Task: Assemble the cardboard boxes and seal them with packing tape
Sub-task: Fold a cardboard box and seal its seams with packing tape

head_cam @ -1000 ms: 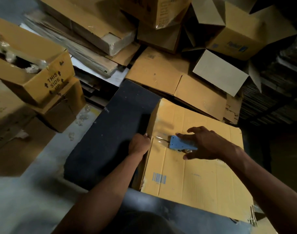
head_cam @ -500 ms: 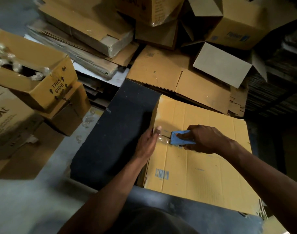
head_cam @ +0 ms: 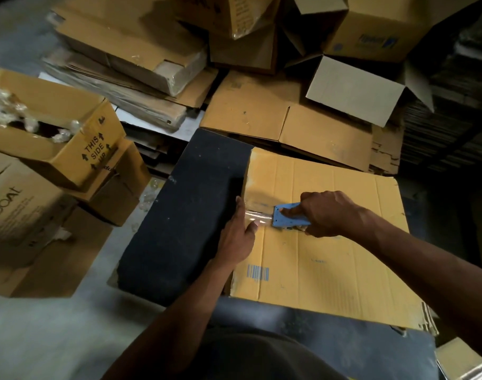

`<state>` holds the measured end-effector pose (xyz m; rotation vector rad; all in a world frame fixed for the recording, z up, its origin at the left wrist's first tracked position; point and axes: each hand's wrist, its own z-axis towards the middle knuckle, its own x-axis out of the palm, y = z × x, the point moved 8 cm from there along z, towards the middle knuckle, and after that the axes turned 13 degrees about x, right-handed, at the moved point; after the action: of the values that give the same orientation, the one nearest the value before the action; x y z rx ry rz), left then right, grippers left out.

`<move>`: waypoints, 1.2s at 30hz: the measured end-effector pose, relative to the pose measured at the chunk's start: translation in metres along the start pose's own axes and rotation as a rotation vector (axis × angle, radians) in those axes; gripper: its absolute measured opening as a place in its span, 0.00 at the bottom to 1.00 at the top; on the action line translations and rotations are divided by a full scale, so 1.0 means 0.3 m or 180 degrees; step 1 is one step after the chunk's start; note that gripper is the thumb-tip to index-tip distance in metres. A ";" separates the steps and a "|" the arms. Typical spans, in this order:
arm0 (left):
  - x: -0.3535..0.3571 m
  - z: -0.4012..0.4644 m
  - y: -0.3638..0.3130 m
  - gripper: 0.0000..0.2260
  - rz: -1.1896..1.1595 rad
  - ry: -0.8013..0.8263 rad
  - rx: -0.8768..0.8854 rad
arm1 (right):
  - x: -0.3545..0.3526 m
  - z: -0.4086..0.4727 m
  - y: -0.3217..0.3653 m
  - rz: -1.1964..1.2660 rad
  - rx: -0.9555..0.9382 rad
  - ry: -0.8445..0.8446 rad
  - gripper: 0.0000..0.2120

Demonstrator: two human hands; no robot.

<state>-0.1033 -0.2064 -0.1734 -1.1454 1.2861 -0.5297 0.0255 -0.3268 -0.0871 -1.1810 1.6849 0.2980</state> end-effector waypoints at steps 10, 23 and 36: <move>0.090 0.052 -0.051 0.45 0.2763 0.1099 0.1538 | -0.002 -0.015 -0.004 -0.0084 0.0014 -0.0126 0.33; 0.086 0.047 -0.056 0.52 0.2897 0.1164 0.1457 | 0.046 -0.082 -0.127 -0.0029 0.0175 0.0184 0.35; 0.236 0.032 -0.137 0.51 0.3158 0.1205 0.1465 | 0.026 -0.060 -0.092 -0.0120 -0.0114 -0.0160 0.30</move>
<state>-0.0642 -0.2791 -0.1714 0.0489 1.7431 -0.2576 0.0372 -0.3566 -0.0765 -1.2206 1.6179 0.3331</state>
